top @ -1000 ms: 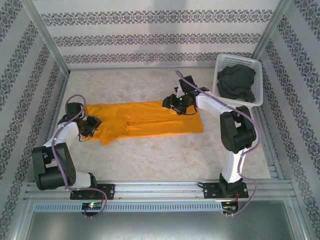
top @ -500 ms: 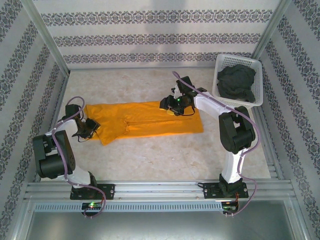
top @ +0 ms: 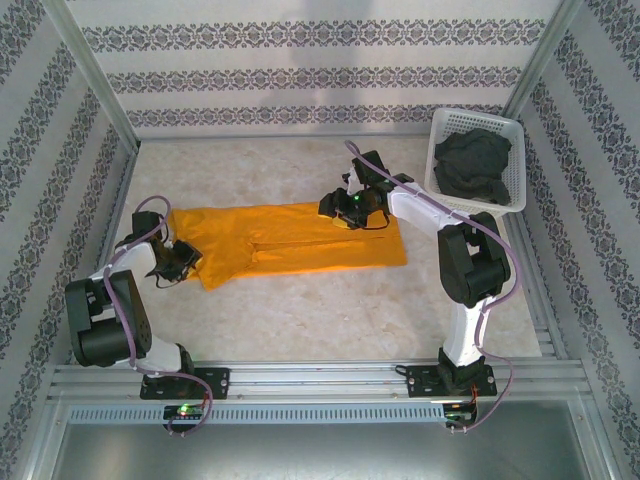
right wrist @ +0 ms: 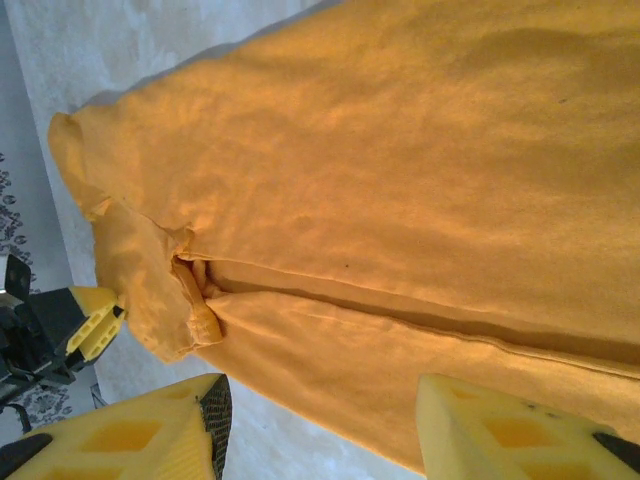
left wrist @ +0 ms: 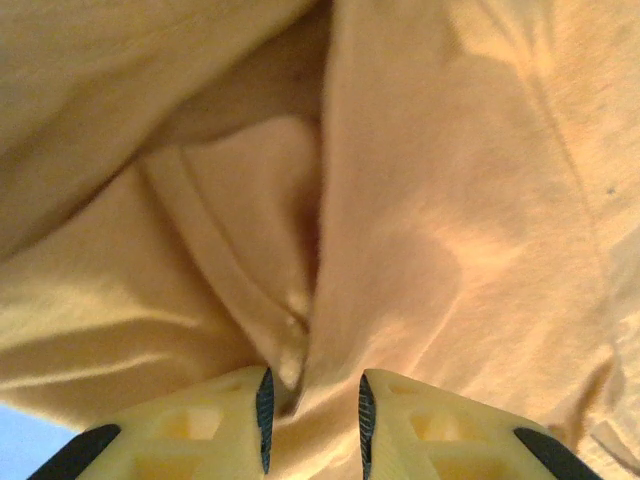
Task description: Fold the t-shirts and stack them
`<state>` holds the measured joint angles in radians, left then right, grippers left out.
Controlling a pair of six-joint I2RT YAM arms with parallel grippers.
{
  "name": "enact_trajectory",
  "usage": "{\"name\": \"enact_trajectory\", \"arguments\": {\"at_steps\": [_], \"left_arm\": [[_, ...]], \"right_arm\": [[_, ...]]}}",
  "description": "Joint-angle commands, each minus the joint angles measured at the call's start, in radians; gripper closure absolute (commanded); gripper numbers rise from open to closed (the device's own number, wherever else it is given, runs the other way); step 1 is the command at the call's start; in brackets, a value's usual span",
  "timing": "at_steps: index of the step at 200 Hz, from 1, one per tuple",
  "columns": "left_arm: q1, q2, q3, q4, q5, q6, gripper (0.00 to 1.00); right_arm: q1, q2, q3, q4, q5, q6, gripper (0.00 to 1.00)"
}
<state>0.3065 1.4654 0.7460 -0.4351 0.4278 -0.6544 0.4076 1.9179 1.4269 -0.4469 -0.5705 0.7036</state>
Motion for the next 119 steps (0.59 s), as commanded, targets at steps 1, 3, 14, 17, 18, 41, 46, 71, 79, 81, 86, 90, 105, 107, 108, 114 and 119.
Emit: {"name": "enact_trajectory", "arguments": {"at_steps": [1, 3, 14, 17, 18, 41, 46, 71, 79, 81, 86, 90, 105, 107, 108, 114, 119], "left_arm": [[-0.019, -0.027, 0.010, -0.084, -0.038, 0.029, 0.69], [-0.020, -0.027, 0.010, -0.083, -0.036, 0.027, 0.69], [-0.028, -0.024, 0.007, -0.076, -0.025, 0.018, 0.69], [-0.031, -0.022, 0.009, -0.076, -0.023, 0.015, 0.69], [-0.032, -0.022, 0.009, -0.075, -0.021, 0.014, 0.69], [-0.056, -0.019, 0.012, -0.067, -0.025, -0.009, 0.69], [-0.060, -0.020, 0.013, -0.067, -0.026, -0.014, 0.69], [-0.069, -0.007, 0.018, -0.054, -0.028, -0.017, 0.69], [-0.069, 0.002, 0.022, -0.053, -0.029, -0.014, 0.70], [-0.069, 0.002, 0.022, -0.054, -0.030, -0.014, 0.71], [-0.069, 0.004, 0.026, -0.055, -0.030, -0.010, 0.72], [-0.069, 0.006, 0.030, -0.059, -0.035, -0.008, 0.73], [-0.069, -0.001, 0.046, -0.079, -0.065, 0.002, 0.77], [-0.069, -0.002, 0.048, -0.081, -0.069, 0.002, 0.78], [-0.069, -0.002, 0.048, -0.082, -0.070, 0.003, 0.78], [-0.069, -0.005, 0.051, -0.086, -0.081, 0.007, 0.80], [-0.069, -0.008, 0.055, -0.090, -0.092, 0.009, 0.82]], "right_arm": [[-0.006, 0.014, 0.024, 0.013, -0.017, 0.001, 0.47], [-0.007, 0.013, 0.023, 0.011, -0.017, 0.000, 0.47], [-0.007, 0.012, 0.021, 0.010, -0.017, -0.002, 0.47], [-0.006, 0.011, 0.020, 0.008, -0.017, -0.003, 0.47], [-0.007, 0.010, 0.020, 0.007, -0.018, -0.003, 0.47], [-0.011, 0.004, 0.009, 0.007, -0.018, -0.007, 0.47], [-0.012, 0.003, 0.007, 0.007, -0.018, -0.007, 0.47], [-0.016, 0.000, -0.001, 0.008, -0.019, -0.008, 0.47], [-0.017, -0.002, -0.003, 0.010, -0.020, -0.009, 0.47], [-0.018, -0.002, -0.003, 0.009, -0.020, -0.008, 0.47], [-0.018, -0.004, -0.005, 0.010, -0.020, -0.009, 0.48], [-0.018, -0.004, -0.005, 0.010, -0.020, -0.009, 0.48], [-0.018, -0.007, -0.008, 0.010, -0.020, -0.007, 0.48], [-0.018, -0.006, -0.009, 0.010, -0.019, -0.008, 0.48], [-0.018, -0.006, -0.009, 0.011, -0.020, -0.008, 0.48], [-0.017, -0.008, -0.012, 0.011, -0.020, -0.006, 0.48], [-0.017, -0.009, -0.014, 0.012, -0.020, -0.007, 0.48]]}}
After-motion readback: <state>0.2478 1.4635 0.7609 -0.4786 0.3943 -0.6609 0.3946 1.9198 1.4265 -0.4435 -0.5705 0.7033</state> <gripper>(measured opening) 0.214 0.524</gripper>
